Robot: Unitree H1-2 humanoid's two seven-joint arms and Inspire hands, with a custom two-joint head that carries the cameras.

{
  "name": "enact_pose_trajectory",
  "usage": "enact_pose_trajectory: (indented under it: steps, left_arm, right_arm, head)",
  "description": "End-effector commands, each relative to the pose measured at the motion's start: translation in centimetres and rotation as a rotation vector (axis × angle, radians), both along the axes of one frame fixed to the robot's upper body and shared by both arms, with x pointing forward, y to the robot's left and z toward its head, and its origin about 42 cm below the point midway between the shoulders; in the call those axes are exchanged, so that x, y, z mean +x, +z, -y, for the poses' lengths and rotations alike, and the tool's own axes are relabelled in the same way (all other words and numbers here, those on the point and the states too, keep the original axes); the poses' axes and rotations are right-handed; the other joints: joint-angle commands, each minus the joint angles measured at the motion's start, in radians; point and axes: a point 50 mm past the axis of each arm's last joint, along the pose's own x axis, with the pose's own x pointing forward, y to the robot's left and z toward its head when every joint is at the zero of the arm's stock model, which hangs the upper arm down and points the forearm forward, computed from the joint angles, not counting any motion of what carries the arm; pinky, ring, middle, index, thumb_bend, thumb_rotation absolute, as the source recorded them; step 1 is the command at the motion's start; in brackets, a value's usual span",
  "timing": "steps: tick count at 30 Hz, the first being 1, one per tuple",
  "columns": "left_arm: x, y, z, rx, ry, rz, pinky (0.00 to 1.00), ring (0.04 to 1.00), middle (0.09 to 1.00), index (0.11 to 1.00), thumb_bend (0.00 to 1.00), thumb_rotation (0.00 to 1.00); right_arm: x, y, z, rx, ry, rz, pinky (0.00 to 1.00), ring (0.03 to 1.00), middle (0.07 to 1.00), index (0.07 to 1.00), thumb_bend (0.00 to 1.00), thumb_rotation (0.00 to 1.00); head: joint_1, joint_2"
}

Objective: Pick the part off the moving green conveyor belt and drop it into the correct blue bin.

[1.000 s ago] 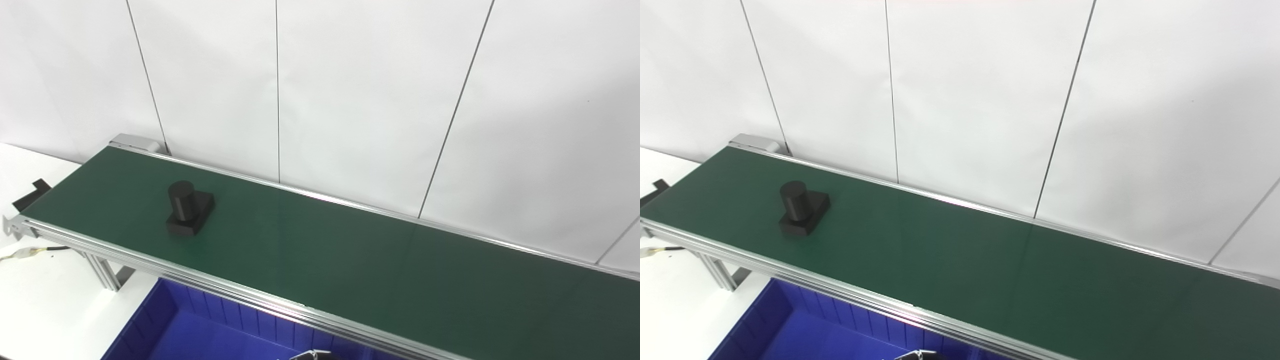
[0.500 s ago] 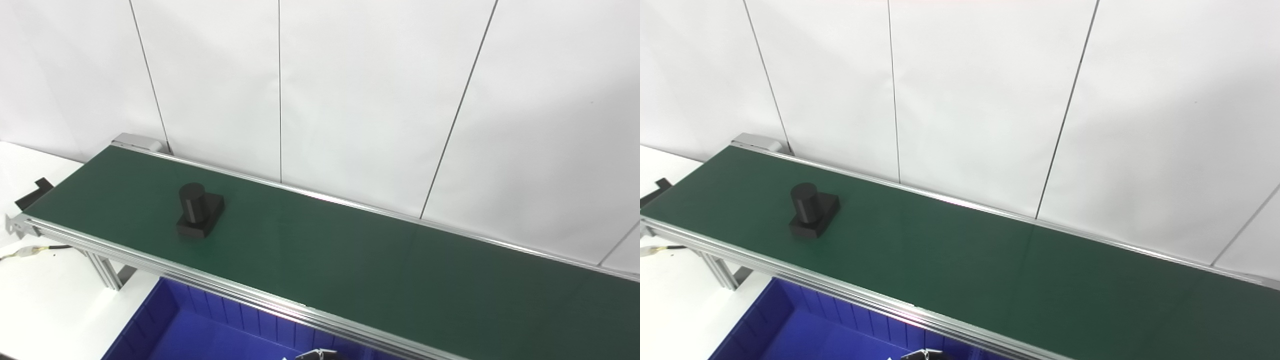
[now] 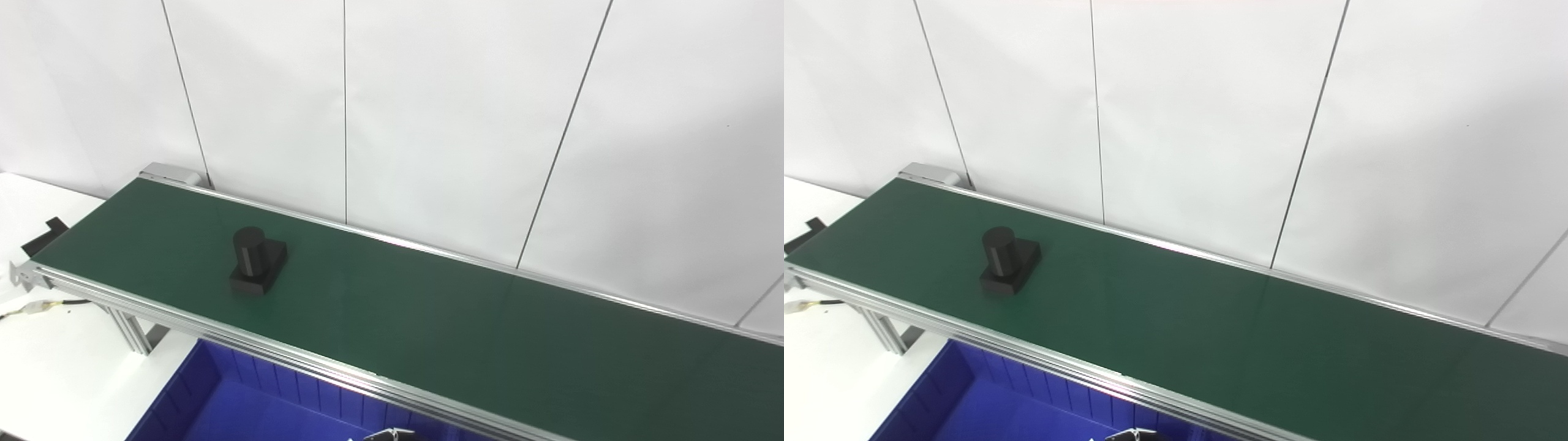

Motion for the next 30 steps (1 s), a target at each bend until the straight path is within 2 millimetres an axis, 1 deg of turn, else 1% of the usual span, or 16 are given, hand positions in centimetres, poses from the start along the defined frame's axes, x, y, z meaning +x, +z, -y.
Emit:
enact_pose_trajectory:
  steps: [1,6,12,17,21,22,23,25,26,27,29,30]
  left_arm:
    - [0.49,0.67,0.56,-0.004,0.003,0.055,0.65,0.663,0.671,0.658,0.82,0.0]
    - [0.47,0.6,0.59,-0.015,0.006,0.051,0.65,0.667,0.672,0.657,0.82,0.0]
    - [0.45,0.64,0.62,-0.004,0.003,0.053,0.63,0.66,0.67,0.658,0.82,0.0]
    - [0.29,0.73,0.77,-0.003,0.005,0.055,0.64,0.66,0.668,0.655,0.82,0.0]
    - [0.18,0.67,0.73,-0.007,0.008,0.052,0.64,0.66,0.669,0.655,0.82,0.0]
    - [0.1,0.64,0.69,-0.007,0.008,0.05,0.64,0.661,0.669,0.656,0.82,0.0]
    - [0.03,0.65,0.68,-0.009,0.009,0.05,0.65,0.662,0.668,0.656,0.82,0.0]
    - [-0.08,0.72,0.64,-0.013,0.009,0.053,0.65,0.663,0.666,0.654,0.82,0.0]
    - [-0.11,0.8,0.59,-0.014,0.009,0.056,0.64,0.661,0.666,0.654,0.82,0.0]
    - [-0.12,0.85,0.56,-0.014,0.008,0.058,0.64,0.661,0.666,0.652,0.81,0.0]
    - [-0.21,1.09,0.37,-0.016,0.007,0.068,0.64,0.663,0.672,0.654,0.81,0.0]
    - [-0.26,1.16,0.3,-0.018,0.006,0.071,0.64,0.665,0.678,0.657,0.8,0.0]
  right_arm:
    - [0.5,0.82,0.09,0.017,0.002,0.072,0.67,0.774,0.819,0.833,0.62,0.0]
    - [0.49,0.84,0.16,0.026,-0.003,0.071,0.66,0.772,0.819,0.828,0.62,0.0]
    - [0.47,0.89,0.19,0.027,-0.005,0.072,0.66,0.771,0.816,0.829,0.62,0.0]
    - [0.32,1.04,0.29,0.028,-0.008,0.076,0.67,0.769,0.812,0.828,0.62,0.0]
    - [0.27,1.02,0.22,0.036,-0.005,0.073,0.66,0.77,0.815,0.83,0.62,0.0]
    - [0.21,1.01,0.15,0.038,-0.005,0.073,0.66,0.769,0.815,0.83,0.62,0.0]
    - [0.17,1.01,0.09,0.037,-0.006,0.073,0.66,0.769,0.815,0.828,0.62,0.0]
    - [0.1,1.06,-0.02,0.032,-0.005,0.076,0.66,0.768,0.816,0.829,0.62,0.0]
    - [0.08,1.11,-0.06,0.032,-0.004,0.078,0.66,0.768,0.815,0.827,0.62,0.0]
    - [0.06,1.15,-0.08,0.033,-0.004,0.079,0.66,0.77,0.816,0.827,0.62,0.0]
    - [-0.08,1.31,-0.19,0.026,0.004,0.084,0.66,0.773,0.82,0.828,0.61,0.0]
    - [-0.13,1.36,-0.23,0.021,0.007,0.086,0.65,0.772,0.823,0.828,0.61,0.0]
  head:
    - [-0.002,0.001]
    - [-0.001,0.003]
    - [0.005,-0.007]
    - [0.011,0.004]
    - [0.0,0.008]
    - [-0.009,-0.003]
    - [-0.009,-0.003]
    - [-0.015,0.0]
    - [-0.024,0.012]
    - [-0.024,0.012]
    - [-0.058,0.031]
    - [-0.058,0.031]
